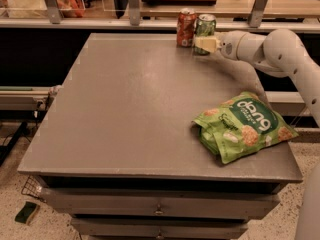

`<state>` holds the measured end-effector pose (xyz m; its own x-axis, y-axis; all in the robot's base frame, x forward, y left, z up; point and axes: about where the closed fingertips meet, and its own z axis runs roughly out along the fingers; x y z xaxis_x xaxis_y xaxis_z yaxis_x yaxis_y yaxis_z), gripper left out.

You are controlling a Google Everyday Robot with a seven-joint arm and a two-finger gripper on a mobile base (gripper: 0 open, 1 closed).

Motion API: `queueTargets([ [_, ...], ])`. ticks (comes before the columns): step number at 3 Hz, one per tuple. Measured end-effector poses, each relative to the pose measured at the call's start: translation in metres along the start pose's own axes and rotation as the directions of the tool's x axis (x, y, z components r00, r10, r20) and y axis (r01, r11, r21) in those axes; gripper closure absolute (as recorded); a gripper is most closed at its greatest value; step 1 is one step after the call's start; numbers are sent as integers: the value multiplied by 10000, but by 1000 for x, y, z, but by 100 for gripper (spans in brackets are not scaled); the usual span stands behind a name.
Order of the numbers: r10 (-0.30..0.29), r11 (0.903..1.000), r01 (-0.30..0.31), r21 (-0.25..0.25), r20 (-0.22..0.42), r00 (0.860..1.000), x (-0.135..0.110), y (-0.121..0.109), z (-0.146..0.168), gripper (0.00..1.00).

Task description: Move green can near coke can

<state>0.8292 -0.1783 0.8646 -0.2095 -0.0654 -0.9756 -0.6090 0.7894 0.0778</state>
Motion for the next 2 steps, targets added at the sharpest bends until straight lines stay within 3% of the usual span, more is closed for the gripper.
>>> queueTargets([
  [1,62,10000,-61,-44,33,10000,0,1,-3,10],
  [2,133,9998,-134,-173,-28,9999,-2,6,-5,0],
])
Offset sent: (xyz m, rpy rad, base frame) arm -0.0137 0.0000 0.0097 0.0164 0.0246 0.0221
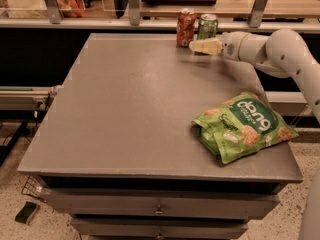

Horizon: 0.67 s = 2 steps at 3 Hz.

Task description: Move green can near coke can

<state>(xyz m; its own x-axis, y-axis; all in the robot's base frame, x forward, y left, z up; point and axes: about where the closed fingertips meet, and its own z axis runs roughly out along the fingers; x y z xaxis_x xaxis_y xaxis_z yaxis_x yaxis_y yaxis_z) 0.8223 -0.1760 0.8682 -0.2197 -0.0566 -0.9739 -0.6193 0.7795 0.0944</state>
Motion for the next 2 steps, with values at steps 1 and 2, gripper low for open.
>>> queueTargets([
  [1,-354,9993,356,86,-180,9992,-14,4,-19,0],
  [2,-1348,9845,1321,1155,162,9907,-60,-3,-98,0],
])
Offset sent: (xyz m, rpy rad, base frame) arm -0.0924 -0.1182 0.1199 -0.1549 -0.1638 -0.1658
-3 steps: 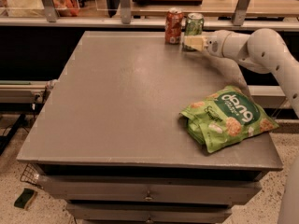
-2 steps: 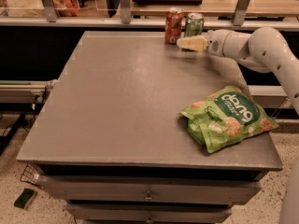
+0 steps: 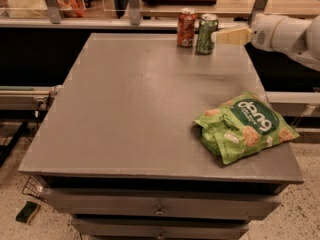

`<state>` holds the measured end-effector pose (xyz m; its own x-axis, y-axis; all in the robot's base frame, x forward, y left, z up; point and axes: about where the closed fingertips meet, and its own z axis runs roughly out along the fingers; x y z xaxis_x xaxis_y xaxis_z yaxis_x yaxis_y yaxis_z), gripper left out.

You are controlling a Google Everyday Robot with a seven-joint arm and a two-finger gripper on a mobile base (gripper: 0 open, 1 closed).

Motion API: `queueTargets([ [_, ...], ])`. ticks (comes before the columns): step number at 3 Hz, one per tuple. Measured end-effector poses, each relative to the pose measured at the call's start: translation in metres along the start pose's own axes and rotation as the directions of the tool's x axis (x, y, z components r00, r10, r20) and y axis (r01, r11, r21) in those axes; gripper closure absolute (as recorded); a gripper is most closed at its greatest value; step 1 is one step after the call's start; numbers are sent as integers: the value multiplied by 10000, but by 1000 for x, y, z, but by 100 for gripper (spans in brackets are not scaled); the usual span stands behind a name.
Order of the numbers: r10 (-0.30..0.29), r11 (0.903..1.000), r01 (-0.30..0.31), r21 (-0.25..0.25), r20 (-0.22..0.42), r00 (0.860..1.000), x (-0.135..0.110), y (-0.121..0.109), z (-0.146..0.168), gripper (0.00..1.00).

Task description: Move green can near coke can

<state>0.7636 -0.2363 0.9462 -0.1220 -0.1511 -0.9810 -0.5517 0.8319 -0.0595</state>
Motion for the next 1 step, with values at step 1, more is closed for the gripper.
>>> queueTargets([
  [1,-672,9875,615,1453,348,9971,-30,-13,-86,0],
])
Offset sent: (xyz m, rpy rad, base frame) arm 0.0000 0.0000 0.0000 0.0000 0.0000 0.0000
